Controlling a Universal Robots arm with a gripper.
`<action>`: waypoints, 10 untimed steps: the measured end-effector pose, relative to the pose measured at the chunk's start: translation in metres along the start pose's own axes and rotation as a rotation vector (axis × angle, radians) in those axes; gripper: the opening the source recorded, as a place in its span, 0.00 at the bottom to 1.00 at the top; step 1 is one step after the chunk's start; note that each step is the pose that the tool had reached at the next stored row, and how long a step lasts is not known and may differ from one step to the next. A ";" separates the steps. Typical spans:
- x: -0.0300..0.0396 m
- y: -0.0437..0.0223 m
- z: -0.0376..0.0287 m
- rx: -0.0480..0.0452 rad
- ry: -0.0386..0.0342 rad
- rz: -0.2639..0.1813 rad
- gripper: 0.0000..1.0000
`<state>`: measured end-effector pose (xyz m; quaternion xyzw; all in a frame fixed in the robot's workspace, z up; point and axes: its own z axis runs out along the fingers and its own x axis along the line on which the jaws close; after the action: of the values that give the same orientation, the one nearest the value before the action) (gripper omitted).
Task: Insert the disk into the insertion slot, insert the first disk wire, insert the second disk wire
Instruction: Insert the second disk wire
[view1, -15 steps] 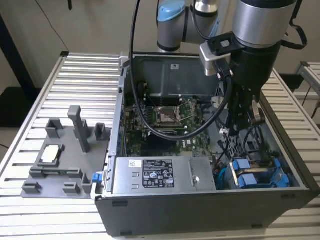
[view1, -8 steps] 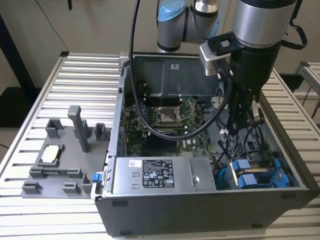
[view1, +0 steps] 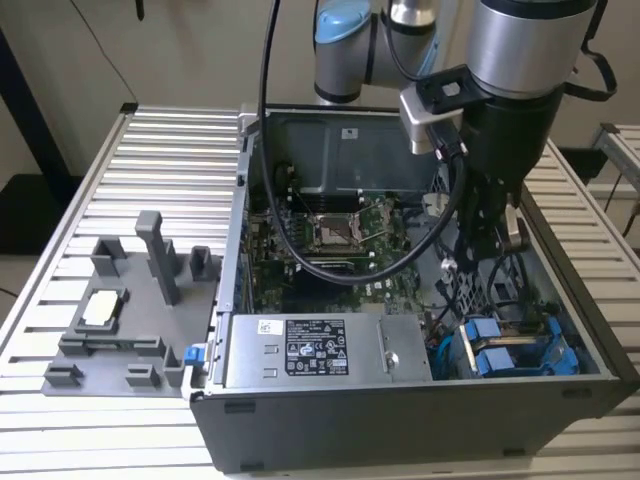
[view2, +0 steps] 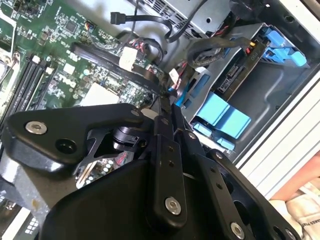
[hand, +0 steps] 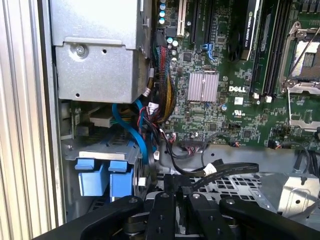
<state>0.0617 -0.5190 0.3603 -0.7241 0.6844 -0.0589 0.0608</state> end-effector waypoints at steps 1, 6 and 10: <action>0.0016 0.0001 -0.0001 -0.0002 0.0001 0.000 0.15; 0.0119 -0.0010 0.0002 -0.0043 -0.0002 0.000 0.15; 0.0178 -0.0067 0.0012 -0.0113 -0.0006 0.000 0.15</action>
<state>0.0695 -0.5364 0.3603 -0.7244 0.6848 -0.0548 0.0570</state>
